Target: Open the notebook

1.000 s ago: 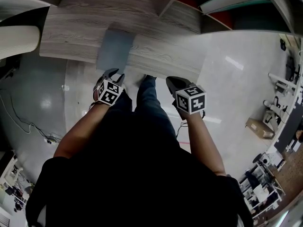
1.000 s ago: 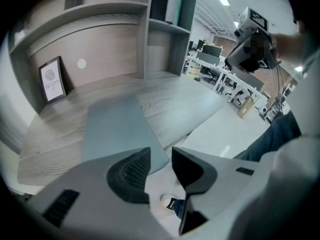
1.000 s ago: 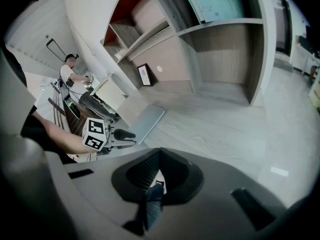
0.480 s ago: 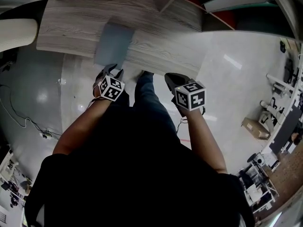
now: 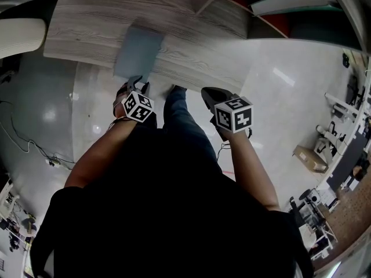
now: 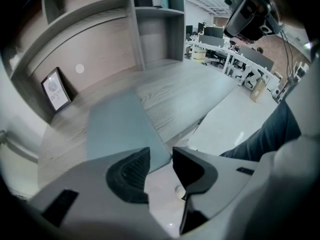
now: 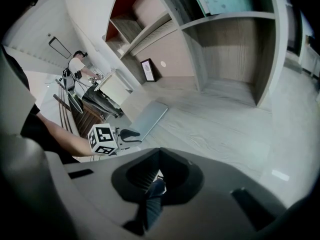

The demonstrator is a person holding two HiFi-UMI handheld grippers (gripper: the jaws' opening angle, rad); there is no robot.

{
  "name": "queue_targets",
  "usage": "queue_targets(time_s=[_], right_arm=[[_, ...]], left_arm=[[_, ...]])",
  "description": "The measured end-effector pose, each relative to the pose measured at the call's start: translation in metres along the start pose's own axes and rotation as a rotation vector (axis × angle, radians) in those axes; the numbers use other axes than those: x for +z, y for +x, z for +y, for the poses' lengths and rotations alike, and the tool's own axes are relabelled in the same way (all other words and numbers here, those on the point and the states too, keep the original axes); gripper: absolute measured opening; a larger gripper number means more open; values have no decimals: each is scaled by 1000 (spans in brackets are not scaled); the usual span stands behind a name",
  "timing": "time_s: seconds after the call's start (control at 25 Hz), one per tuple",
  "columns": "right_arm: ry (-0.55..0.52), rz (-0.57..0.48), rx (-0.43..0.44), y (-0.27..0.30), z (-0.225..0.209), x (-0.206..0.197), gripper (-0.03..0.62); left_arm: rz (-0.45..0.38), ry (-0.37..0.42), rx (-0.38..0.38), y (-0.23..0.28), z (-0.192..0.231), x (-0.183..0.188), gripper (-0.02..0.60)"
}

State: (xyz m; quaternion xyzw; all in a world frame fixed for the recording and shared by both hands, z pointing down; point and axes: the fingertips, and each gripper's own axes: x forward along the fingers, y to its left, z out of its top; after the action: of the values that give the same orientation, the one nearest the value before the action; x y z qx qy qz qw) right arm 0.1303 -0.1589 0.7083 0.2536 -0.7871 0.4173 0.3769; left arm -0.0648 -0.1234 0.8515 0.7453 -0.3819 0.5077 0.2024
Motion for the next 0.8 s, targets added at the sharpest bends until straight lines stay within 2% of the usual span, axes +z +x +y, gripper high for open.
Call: queue_targets(time_s=[0.32, 0.8], right_arm=[[-2, -3, 7, -2, 1, 1, 2], [-15, -17, 7, -4, 11, 6, 2]], left_arm=[[5, 39, 29, -1, -1, 0, 132], [-35, 22, -23, -16, -2, 5, 72]])
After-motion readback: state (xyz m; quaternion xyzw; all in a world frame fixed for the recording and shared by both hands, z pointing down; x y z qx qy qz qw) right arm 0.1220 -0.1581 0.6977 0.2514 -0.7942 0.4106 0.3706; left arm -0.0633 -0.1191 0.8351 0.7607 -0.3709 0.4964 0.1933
